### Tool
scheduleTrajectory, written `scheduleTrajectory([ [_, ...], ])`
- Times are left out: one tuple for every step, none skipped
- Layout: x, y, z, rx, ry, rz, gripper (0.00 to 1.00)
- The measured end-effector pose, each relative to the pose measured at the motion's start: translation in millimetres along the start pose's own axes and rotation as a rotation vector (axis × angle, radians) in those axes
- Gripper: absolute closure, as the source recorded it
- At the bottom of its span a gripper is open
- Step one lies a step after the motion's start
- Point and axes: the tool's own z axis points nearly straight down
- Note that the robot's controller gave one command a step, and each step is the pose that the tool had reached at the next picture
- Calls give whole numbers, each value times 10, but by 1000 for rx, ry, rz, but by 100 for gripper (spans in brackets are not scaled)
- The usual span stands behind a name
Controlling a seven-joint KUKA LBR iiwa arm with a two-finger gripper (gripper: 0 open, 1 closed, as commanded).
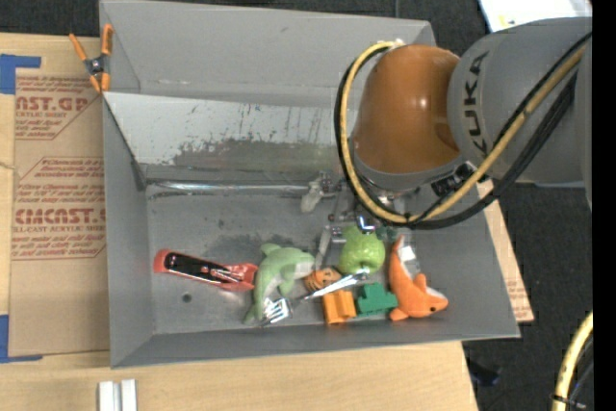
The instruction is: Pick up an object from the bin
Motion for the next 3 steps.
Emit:
scheduleTrajectory([
  [1, 0, 1, 0, 0, 0, 0],
  [392, -261, 547, 0, -3, -98, 0],
  [280, -398, 949, -2, -11, 102, 100],
])
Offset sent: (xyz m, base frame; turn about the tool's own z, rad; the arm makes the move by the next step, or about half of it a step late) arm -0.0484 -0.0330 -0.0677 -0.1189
